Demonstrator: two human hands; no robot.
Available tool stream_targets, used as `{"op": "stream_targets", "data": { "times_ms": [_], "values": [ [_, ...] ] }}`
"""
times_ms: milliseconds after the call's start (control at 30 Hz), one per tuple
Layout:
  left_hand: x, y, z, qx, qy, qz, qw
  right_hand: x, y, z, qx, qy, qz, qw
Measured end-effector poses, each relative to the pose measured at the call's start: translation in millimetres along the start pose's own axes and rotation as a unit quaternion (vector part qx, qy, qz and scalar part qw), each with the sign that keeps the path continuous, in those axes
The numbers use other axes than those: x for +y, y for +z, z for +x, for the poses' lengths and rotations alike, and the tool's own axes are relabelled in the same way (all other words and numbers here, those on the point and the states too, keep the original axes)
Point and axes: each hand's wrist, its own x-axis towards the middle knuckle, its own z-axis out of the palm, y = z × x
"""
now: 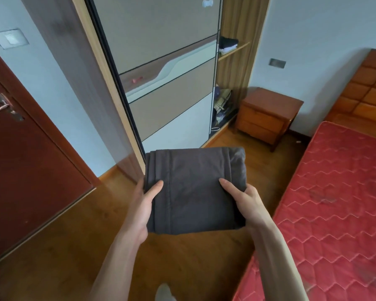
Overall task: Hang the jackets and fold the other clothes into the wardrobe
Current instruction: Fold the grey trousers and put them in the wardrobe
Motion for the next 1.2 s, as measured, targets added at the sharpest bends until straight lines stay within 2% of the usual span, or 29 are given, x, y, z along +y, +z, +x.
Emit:
{"op": "stream_targets", "data": {
  "times_ms": [367, 633, 767, 967, 1200],
  "values": [
    [58.6, 68.4, 180.7, -0.100, 0.006, 0.039, 0.994, -42.2, -6.9, 137.7, 0.116, -0.006, -0.024, 0.993],
    [112.4, 113.1, 299.8, -0.185, 0.021, 0.046, 0.981, -83.2, -15.7, 228.7, 0.138, 0.003, 0.002, 0.990],
    [122.8, 142.9, 339.8, -0.218, 0.004, 0.065, 0.974, -88.9, -29.2, 254.7, 0.160, 0.010, 0.021, 0.987],
    [131.2, 208.4, 387.9, -0.242, 0.001, 0.087, 0.966, -87.6, -65.3, 294.9, 0.223, 0.028, 0.112, 0.968],
    [134.5, 296.9, 454.8, -0.261, 0.014, 0.123, 0.957, -102.9, -116.1, 366.0, 0.248, 0.023, 0.080, 0.965]
  ]
}}
